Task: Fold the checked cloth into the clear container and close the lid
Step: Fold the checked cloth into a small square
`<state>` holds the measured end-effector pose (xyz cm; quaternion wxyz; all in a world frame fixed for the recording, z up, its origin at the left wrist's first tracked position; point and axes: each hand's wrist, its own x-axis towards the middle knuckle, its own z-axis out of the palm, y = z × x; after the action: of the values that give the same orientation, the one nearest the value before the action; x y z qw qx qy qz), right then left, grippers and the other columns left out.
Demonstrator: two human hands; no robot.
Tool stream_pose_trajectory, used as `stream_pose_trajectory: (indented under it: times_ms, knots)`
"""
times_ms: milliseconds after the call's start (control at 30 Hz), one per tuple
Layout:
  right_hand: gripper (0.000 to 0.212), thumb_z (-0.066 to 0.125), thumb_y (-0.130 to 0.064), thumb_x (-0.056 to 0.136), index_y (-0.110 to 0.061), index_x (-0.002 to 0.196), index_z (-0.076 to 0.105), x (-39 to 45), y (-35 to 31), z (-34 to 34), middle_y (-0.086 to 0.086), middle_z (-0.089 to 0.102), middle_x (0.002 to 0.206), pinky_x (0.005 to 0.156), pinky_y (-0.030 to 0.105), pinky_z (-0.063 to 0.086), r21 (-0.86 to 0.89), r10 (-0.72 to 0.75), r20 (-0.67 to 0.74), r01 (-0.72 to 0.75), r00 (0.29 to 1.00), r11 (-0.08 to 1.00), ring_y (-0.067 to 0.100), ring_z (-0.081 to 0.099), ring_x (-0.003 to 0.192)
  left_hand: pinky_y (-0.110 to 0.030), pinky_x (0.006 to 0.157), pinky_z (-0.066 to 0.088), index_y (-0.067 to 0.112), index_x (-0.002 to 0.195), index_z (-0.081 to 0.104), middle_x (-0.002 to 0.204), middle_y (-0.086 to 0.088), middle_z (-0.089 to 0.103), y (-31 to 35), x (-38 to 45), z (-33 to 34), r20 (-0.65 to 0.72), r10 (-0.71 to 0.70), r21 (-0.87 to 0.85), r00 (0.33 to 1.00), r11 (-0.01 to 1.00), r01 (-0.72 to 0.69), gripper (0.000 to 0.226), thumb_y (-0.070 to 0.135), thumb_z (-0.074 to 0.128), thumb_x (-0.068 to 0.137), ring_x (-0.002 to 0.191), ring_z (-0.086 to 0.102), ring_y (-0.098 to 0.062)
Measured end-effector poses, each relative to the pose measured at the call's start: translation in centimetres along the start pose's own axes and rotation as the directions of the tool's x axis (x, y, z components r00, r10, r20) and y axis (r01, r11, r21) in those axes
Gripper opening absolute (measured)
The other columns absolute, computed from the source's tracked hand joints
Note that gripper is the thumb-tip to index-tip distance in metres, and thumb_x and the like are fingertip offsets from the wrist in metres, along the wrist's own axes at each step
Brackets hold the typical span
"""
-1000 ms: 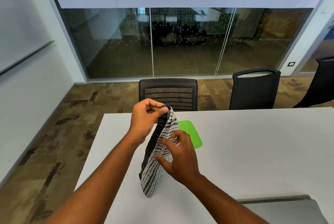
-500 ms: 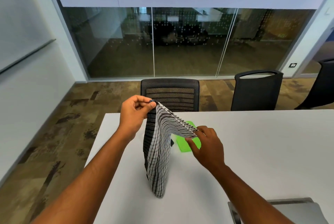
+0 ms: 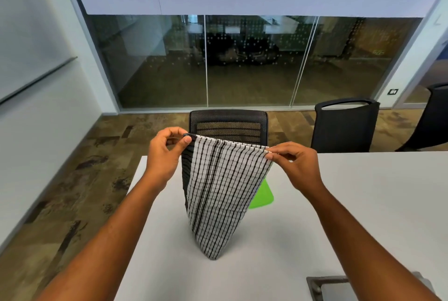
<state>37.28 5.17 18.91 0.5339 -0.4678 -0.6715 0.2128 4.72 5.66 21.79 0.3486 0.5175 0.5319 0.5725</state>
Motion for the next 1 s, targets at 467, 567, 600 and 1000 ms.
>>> stream_pose_trajectory:
  times_ms: [467,567,600,1000]
  knots:
    - [0.023,0.077,-0.012,0.084,-0.011,0.106,0.077,1.5,-1.4,-0.8,0.004,0.078,0.099,0.083,0.030,0.062,0.260,0.159,-0.006,-0.152,0.987,0.953,0.020,0.075,0.095,-0.048,0.087,0.060,0.020,0.093,0.071,0.090,-0.021,0.072,1.2,-0.9,-0.7,0.059,0.052,-0.084,0.997,0.995,-0.047,0.023,-0.001,0.073,0.085,0.085,0.069,-0.026]
    - [0.025,0.076,-0.016,0.082,-0.001,0.102,0.075,1.7,-1.7,-1.1,0.011,0.078,0.094,0.076,0.030,0.064,0.308,0.174,-0.034,-0.156,0.984,0.939,0.022,0.076,0.089,-0.045,0.081,0.063,0.015,0.096,0.072,0.090,-0.016,0.075,2.0,-1.2,-0.7,0.081,0.075,-0.127,0.994,0.990,-0.064,0.025,-0.005,0.073,0.082,0.085,0.073,-0.024]
    - [0.027,0.076,-0.016,0.081,0.002,0.101,0.074,1.8,-1.8,-1.1,0.013,0.077,0.093,0.074,0.030,0.064,0.322,0.177,-0.038,-0.156,0.983,0.934,0.023,0.076,0.087,-0.044,0.080,0.063,0.014,0.097,0.072,0.088,-0.010,0.076,2.1,-1.3,-0.6,0.086,0.081,-0.137,0.993,0.988,-0.068,0.026,-0.006,0.073,0.082,0.085,0.073,-0.022]
    - [0.020,0.079,-0.005,0.081,-0.002,0.096,0.066,1.8,-1.5,-1.2,0.010,0.073,0.089,0.081,0.039,0.064,0.359,0.215,-0.167,-0.143,0.962,0.922,0.025,0.074,0.087,-0.053,0.089,0.056,0.002,0.107,0.069,0.094,-0.016,0.069,2.2,-1.2,0.3,0.115,0.084,-0.216,0.990,0.975,-0.057,0.031,-0.012,0.072,0.080,0.093,0.064,-0.031]
